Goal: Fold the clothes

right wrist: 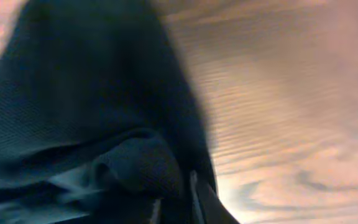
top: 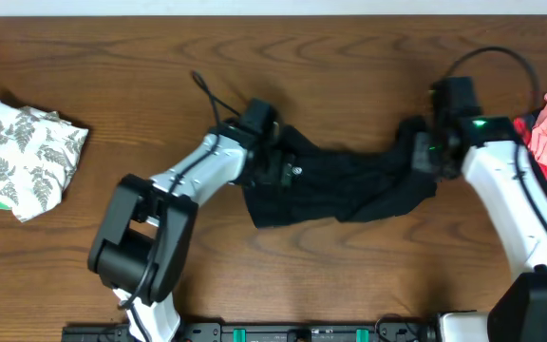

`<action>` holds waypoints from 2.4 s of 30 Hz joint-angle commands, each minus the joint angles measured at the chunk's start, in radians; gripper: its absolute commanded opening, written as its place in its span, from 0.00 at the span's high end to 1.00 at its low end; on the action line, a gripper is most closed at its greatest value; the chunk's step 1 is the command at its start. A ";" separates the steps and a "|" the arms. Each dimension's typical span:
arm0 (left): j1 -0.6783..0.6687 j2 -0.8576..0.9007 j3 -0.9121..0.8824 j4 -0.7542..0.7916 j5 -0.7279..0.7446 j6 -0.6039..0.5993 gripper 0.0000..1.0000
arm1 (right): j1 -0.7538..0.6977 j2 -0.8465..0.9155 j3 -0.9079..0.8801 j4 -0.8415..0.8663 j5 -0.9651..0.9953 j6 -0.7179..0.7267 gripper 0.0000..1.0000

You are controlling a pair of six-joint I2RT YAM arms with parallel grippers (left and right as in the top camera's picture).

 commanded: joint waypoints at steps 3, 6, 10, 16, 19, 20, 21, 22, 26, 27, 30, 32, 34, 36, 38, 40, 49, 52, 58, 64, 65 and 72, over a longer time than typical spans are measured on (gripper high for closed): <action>0.178 0.111 -0.072 -0.037 -0.126 -0.002 0.02 | -0.221 0.005 -0.005 0.016 0.074 0.042 0.71; 0.249 0.111 -0.072 -0.041 -0.125 -0.002 0.02 | -0.340 0.005 -0.005 0.023 0.067 0.040 0.62; 0.314 0.111 -0.072 -0.057 -0.115 -0.009 0.02 | -0.451 0.005 -0.005 0.025 -0.012 0.033 0.58; 0.321 0.111 -0.072 -0.058 -0.040 -0.010 0.02 | -0.441 0.005 -0.005 0.053 -0.491 -0.238 0.53; 0.311 0.111 -0.072 -0.056 -0.021 -0.010 0.02 | -0.365 0.005 -0.005 0.043 -0.544 -0.304 0.49; 0.307 0.111 -0.072 -0.056 -0.020 -0.010 0.02 | -0.331 0.005 -0.005 0.042 -0.544 -0.319 0.47; 0.303 0.111 -0.072 -0.057 -0.019 -0.009 0.02 | -0.286 0.005 -0.005 0.041 -0.543 -0.339 0.46; 0.299 0.111 -0.072 -0.057 -0.019 -0.010 0.02 | -0.249 0.005 -0.005 0.042 -0.536 -0.350 0.45; 0.293 0.111 -0.072 -0.057 -0.019 -0.010 0.02 | -0.095 0.006 -0.005 0.056 -0.459 -0.355 0.42; 0.293 0.111 -0.072 -0.057 -0.019 -0.010 0.02 | -0.050 0.007 -0.005 0.063 -0.433 -0.355 0.41; 0.293 0.111 -0.072 -0.060 -0.019 -0.010 0.02 | 0.049 0.020 -0.005 0.084 -0.413 -0.383 0.40; 0.293 0.111 -0.072 -0.060 -0.019 -0.010 0.02 | 0.119 0.042 -0.005 0.092 -0.413 -0.426 0.40; 0.293 0.111 -0.072 -0.060 -0.019 -0.009 0.02 | 0.181 0.074 -0.005 0.106 -0.409 -0.448 0.40; 0.293 0.111 -0.072 -0.060 -0.019 -0.010 0.02 | 0.239 0.113 -0.005 0.137 -0.390 -0.448 0.41; 0.293 0.111 -0.072 -0.060 -0.019 -0.010 0.02 | 0.296 0.158 -0.005 0.189 -0.386 -0.452 0.41; 0.293 0.111 -0.072 -0.060 -0.019 -0.010 0.02 | 0.341 0.193 -0.005 0.238 -0.386 -0.469 0.42; 0.293 0.111 -0.072 -0.061 -0.019 -0.010 0.02 | 0.536 0.278 -0.005 0.450 -0.275 -0.519 0.38; 0.293 0.111 -0.072 -0.060 -0.019 -0.010 0.02 | 0.565 0.289 -0.005 0.460 -0.275 -0.518 0.37; 0.293 0.111 -0.072 -0.061 -0.019 -0.010 0.02 | 0.576 0.327 -0.005 0.466 -0.278 -0.510 0.40; 0.293 0.111 -0.072 -0.061 -0.019 -0.009 0.02 | 0.576 0.369 -0.005 0.485 -0.240 -0.446 0.76; 0.293 0.111 -0.072 -0.063 -0.019 -0.010 0.02 | 0.576 0.372 -0.005 0.488 -0.201 -0.412 0.93; 0.293 0.111 -0.072 -0.065 -0.019 -0.009 0.02 | 0.548 0.281 -0.001 0.431 0.152 -0.158 0.99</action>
